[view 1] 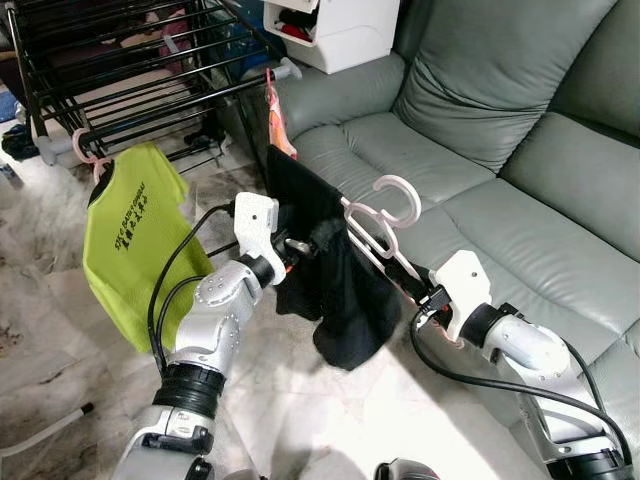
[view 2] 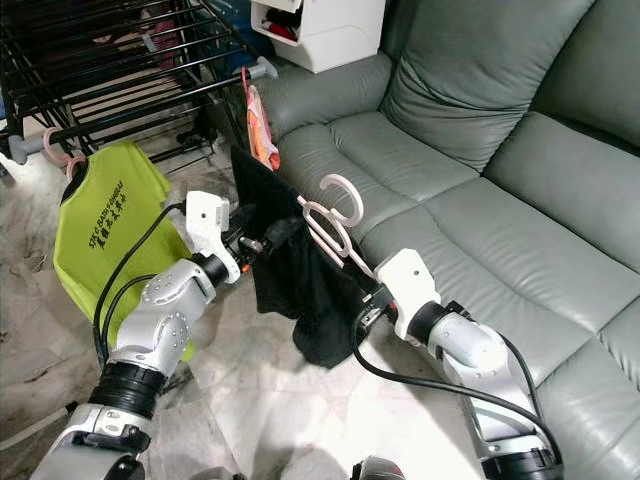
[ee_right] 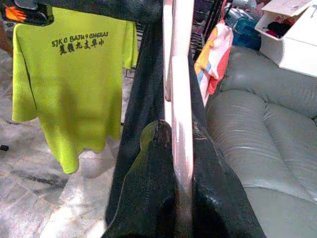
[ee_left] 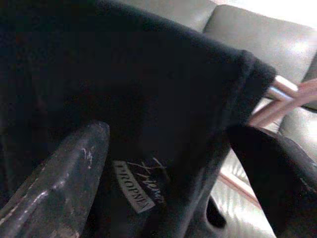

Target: Hang hanger

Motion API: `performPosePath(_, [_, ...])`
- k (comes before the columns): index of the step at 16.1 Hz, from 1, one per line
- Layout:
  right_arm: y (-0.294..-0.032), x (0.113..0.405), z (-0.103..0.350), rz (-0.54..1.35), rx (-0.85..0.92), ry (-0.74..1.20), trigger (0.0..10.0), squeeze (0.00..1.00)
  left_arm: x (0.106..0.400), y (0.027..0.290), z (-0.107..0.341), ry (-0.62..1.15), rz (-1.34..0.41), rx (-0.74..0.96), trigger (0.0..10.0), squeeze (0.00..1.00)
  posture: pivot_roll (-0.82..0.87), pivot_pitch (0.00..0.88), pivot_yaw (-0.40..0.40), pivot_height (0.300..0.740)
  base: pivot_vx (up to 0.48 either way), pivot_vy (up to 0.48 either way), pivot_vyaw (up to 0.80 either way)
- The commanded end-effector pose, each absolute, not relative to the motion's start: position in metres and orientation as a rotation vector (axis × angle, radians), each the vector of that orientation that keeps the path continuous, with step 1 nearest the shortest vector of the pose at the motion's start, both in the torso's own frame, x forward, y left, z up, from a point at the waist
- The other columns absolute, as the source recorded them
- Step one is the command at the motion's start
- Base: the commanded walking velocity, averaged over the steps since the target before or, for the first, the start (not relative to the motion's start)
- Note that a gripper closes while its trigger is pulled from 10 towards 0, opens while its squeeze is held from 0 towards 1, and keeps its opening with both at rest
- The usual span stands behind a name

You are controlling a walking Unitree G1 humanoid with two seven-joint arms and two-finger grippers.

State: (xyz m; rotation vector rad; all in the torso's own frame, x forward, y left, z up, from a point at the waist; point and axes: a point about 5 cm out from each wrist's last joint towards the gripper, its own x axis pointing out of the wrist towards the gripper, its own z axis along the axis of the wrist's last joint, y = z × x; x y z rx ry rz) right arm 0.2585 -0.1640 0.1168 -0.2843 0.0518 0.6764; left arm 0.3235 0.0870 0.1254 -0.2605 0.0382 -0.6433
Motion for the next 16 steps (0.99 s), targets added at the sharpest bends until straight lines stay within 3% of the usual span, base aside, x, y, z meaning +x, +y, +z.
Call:
performPosePath(1, [-0.154, 0.263, 0.132, 0.696, -0.280, -0.040, 10.0, 0.00, 0.319, 0.084, 0.125, 0.052, -0.682, -0.262, 10.0, 0.00, -0.12, 0.000, 0.064, 0.740, 0.000, 0.000, 0.00])
performPosePath(6, [-0.142, 0.270, 0.139, 0.722, -0.243, -0.065, 10.0, 0.00, 0.316, 0.085, 0.127, 0.042, -0.707, -0.223, 10.0, 0.00, -0.12, 0.000, 0.060, 0.740, 0.000, 0.000, 0.00])
performPosePath(7, [-0.141, 0.268, 0.140, 0.746, -0.231, -0.058, 10.0, 0.00, 0.317, 0.088, 0.127, 0.034, -0.689, -0.203, 6.0, 0.00, -0.12, 0.000, 0.060, 0.740, 0.000, 0.000, 0.00])
performPosePath(9, [-0.139, 0.258, 0.142, 0.834, -0.205, -0.026, 10.0, 0.00, 0.318, 0.091, 0.125, 0.029, -0.673, -0.171, 2.1, 0.00, -0.12, 0.000, 0.059, 0.740, 0.000, 0.000, 0.00])
performPosePath(10, [-0.139, 0.257, 0.142, 0.839, -0.202, -0.025, 10.0, 0.00, 0.318, 0.091, 0.125, 0.027, -0.672, -0.160, 2.1, 0.00, -0.12, 0.000, 0.059, 0.740, 0.000, 0.000, 0.00])
performPosePath(11, [-0.139, 0.255, 0.145, 0.858, -0.195, -0.020, 10.0, 0.00, 0.319, 0.091, 0.124, 0.019, -0.665, -0.135, 0.2, 0.00, -0.12, 0.000, 0.061, 0.740, 0.000, 0.000, 0.00])
performPosePath(16, [-0.147, 0.251, 0.144, 0.862, -0.207, 0.015, 10.0, 0.00, 0.320, 0.094, 0.123, -0.002, -0.658, -0.084, 0.0, 0.00, -0.13, 0.000, 0.061, 0.740, 0.000, 0.000, 0.00])
